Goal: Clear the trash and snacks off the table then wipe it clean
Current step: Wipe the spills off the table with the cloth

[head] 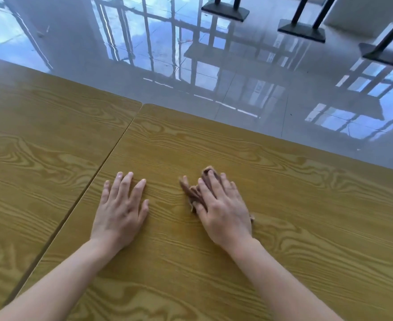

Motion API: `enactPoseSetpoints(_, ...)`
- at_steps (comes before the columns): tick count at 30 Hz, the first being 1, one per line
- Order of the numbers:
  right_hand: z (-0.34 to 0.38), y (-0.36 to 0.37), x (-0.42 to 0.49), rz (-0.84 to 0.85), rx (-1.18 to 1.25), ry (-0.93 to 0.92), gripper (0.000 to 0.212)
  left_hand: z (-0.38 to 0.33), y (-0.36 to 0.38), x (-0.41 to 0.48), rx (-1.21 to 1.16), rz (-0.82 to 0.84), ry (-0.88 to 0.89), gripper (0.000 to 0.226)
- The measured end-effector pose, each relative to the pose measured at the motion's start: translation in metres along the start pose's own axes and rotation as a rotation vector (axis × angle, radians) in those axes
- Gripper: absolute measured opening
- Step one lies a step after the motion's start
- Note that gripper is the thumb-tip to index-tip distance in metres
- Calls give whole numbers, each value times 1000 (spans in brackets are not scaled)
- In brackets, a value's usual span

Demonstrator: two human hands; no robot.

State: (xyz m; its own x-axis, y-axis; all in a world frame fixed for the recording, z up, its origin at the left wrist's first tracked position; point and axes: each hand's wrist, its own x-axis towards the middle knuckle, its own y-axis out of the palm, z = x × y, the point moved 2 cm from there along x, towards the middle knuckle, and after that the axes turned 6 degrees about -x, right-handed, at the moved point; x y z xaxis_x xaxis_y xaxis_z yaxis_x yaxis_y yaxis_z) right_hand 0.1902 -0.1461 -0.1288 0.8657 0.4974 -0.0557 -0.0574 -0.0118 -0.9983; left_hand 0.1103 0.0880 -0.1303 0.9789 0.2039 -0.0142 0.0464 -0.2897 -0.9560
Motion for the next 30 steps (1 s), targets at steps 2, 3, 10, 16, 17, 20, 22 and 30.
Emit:
enactPoseSetpoints(2,-4,5,-41,14,7,-161,60,-13,3,-11,-74,17,-34,65)
enactPoseSetpoints(3,-24,6,-56,24,9,-177,60,-22,6,-20,-95,20,-12,64)
enactPoseSetpoints(10,-217,-6,-103,32,7,497,72,-112,42,-65,-7,79,156,66)
enactPoseSetpoints(16,-150,2,-120,-31,-36,560,64,-141,49,-70,26,97,205,69)
enactPoseSetpoints(17,-128,4,-124,-45,-37,510,64,-141,47,-70,5,91,203,69)
enactPoseSetpoints(20,-63,7,-115,-59,16,306,64,-138,40,-70,-276,27,182,66)
enactPoseSetpoints(22,-27,4,-95,-50,75,19,62,-132,30,-69,-558,-28,103,65)
enactPoseSetpoints(30,-63,-24,-103,-125,282,-161,73,-109,17,-82,-452,-52,241,73)
